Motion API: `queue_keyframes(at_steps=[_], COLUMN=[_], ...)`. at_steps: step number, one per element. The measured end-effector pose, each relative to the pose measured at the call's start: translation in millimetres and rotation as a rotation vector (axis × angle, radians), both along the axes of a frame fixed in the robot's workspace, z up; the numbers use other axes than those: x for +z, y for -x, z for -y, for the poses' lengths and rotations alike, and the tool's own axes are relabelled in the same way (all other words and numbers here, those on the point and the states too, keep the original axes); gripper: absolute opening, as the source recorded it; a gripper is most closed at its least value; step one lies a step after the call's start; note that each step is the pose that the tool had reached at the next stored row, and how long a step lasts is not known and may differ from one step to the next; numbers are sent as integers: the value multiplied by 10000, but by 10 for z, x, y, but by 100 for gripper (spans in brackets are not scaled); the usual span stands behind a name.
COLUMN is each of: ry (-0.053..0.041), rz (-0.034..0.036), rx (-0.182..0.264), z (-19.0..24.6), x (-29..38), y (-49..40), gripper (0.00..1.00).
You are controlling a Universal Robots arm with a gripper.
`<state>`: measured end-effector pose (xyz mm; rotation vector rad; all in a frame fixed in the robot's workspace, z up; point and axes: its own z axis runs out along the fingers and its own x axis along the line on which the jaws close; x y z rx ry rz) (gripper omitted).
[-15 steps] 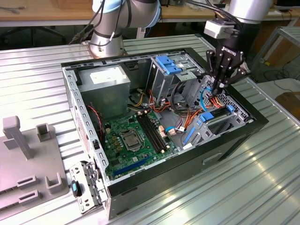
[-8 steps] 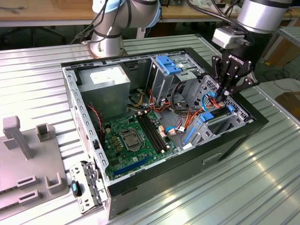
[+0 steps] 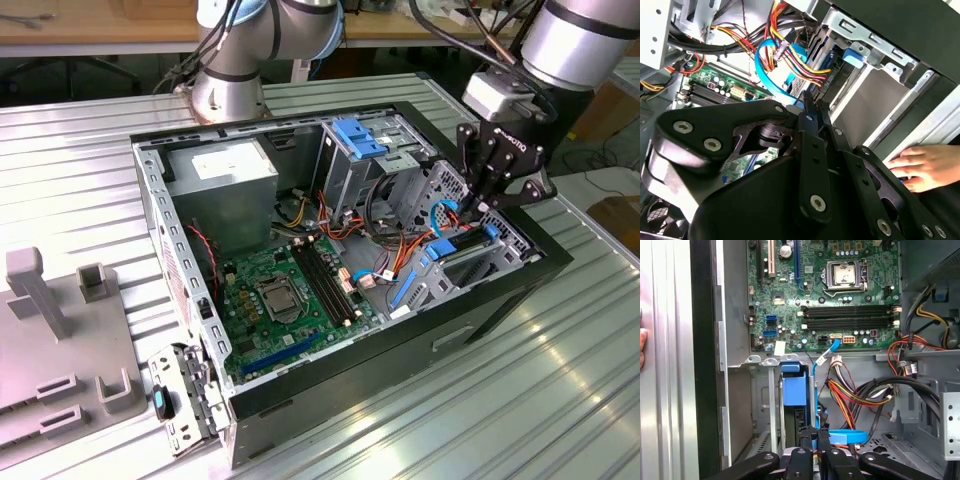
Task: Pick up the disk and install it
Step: 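Insert the second disk wire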
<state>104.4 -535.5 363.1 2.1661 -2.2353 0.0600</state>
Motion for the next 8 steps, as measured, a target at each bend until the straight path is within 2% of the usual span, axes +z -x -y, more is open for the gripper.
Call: queue_keyframes(at_steps=[2, 4, 5, 7, 8], ry=[-5, -7, -15, -106, -163], rz=[44, 189, 282, 603, 637], rx=[13, 28, 31, 32, 33], z=[7, 21, 25, 44, 57], x=[0, 0, 0, -2, -2], y=[26, 46, 48, 56, 60], gripper=[16, 16, 16, 16, 16])
